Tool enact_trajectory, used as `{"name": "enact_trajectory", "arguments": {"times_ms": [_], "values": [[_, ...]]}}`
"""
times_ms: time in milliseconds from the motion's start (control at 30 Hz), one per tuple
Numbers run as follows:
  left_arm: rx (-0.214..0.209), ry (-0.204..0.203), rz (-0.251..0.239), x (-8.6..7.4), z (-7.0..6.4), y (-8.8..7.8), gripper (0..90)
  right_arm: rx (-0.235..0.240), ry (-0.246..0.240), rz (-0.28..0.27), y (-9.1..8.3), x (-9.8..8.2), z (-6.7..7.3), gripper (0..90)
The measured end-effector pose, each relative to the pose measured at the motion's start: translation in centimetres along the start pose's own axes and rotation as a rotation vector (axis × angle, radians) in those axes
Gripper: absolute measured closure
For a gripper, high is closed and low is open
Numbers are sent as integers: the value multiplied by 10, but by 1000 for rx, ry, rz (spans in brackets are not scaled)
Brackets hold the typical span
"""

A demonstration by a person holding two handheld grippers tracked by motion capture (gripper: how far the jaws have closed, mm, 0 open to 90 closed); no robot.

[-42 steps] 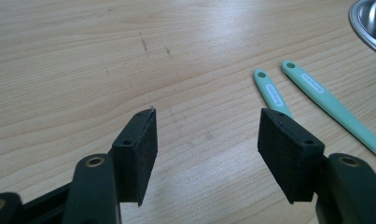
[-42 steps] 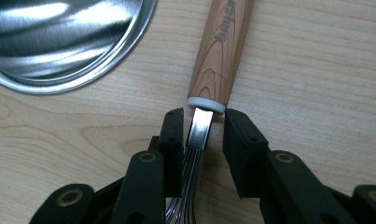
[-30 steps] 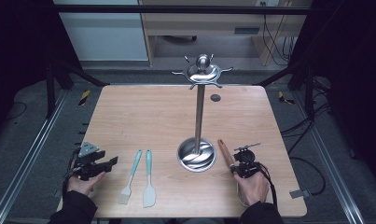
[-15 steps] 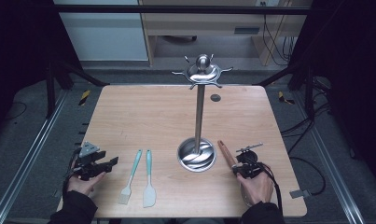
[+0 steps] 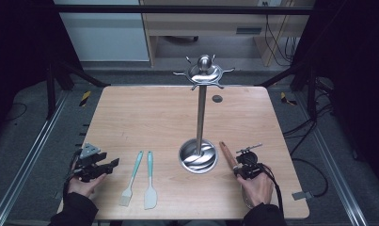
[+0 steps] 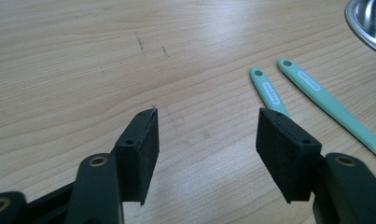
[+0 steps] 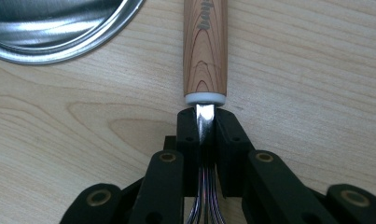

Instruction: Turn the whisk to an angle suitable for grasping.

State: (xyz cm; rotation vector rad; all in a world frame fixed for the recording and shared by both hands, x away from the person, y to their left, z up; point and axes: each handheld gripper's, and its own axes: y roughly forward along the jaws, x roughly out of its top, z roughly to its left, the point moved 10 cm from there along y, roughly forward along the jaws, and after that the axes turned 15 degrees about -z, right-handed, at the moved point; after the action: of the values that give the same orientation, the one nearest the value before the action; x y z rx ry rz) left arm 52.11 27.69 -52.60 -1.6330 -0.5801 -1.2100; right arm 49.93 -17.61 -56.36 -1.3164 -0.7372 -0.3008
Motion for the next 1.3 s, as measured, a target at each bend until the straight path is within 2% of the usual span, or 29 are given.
{"name": "enact_trajectory", "arguments": {"times_ms": [267,367,600,867,900,1300], "values": [[-2,0,-1,0,0,0,394,27,11,-83,-10,11,2,814],[-4,0,-1,1,-1,0,394,39,23,-135,-17,17,3,813],[-4,8,-4,1,-1,-1,394,58,10,-276,-31,35,3,813],[-17,17,-30,4,-3,-2,405,91,15,-416,-51,54,7,813],[-17,19,-30,4,-2,-2,404,96,8,-446,-55,59,7,813],[-22,22,-28,4,-5,-1,410,128,21,-571,-79,77,12,813]]}}
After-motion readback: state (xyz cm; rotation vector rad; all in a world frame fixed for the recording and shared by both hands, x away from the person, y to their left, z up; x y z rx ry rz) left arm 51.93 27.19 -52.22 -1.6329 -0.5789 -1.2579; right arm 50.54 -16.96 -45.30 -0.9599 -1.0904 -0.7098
